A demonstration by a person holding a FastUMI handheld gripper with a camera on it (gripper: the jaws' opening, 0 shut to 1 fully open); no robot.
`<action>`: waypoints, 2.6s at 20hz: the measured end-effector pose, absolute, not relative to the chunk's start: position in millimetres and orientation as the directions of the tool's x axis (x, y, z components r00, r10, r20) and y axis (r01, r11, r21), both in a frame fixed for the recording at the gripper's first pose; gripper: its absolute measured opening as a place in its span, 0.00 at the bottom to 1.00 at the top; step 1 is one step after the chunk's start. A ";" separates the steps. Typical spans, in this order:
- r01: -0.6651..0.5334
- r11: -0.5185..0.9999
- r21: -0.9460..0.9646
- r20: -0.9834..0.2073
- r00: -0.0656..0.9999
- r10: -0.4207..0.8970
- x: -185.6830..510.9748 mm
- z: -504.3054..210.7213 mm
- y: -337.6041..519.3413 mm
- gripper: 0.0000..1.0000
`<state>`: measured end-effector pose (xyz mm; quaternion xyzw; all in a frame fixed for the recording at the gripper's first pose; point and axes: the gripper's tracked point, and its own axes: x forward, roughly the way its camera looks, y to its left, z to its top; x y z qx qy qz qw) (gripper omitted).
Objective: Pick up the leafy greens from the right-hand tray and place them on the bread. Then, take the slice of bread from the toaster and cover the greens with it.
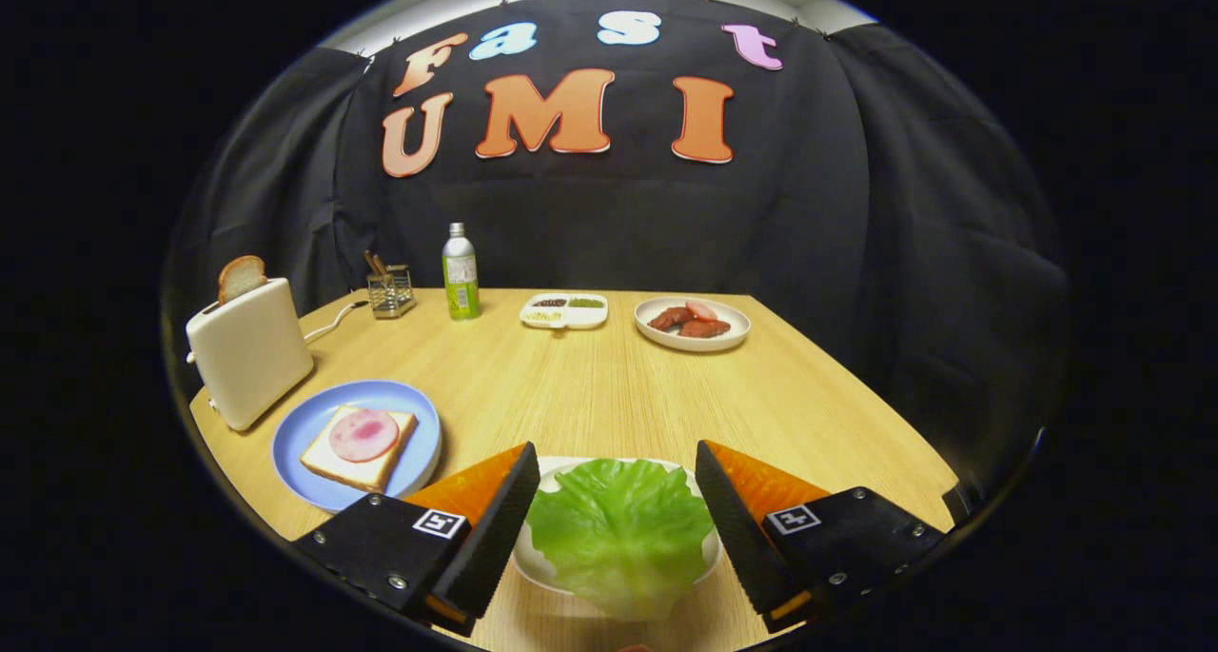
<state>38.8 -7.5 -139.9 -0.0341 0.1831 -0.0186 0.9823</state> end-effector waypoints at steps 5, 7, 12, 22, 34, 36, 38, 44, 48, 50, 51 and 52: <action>0.019 0.996 -0.087 -0.414 0.909 -0.053 38.8 -161.4 -9.1 0.99; 0.012 0.996 -0.084 -0.421 0.906 -0.046 40.7 -162.7 -7.8 0.99; 0.005 0.996 -0.093 -0.455 0.889 -0.047 42.7 -175.3 -0.1 0.99; 0.013 0.999 -0.041 -0.525 0.850 -0.033 35.7 -196.4 3.4 0.96; 0.092 0.995 -0.046 -0.506 0.856 -0.102 32.6 -185.3 -1.1 0.16; 0.100 0.994 -0.053 -0.491 0.864 -0.114 32.9 -174.1 0.1 0.07; 0.090 0.993 -0.075 -0.474 0.873 -0.115 33.8 -160.8 6.6 0.03; -0.008 0.997 -0.082 -0.427 0.904 -0.028 39.0 -124.3 63.7 0.03; -0.078 0.993 -0.090 -0.414 0.910 0.034 45.0 -111.8 107.3 0.03; -0.110 0.990 -0.094 -0.408 0.911 0.062 46.9 -108.8 129.3 0.03; -0.124 0.988 -0.092 -0.406 0.911 0.076 49.7 -107.0 139.0 0.03; -0.137 0.986 -0.090 -0.403 0.911 0.090 50.0 -107.1 148.4 0.03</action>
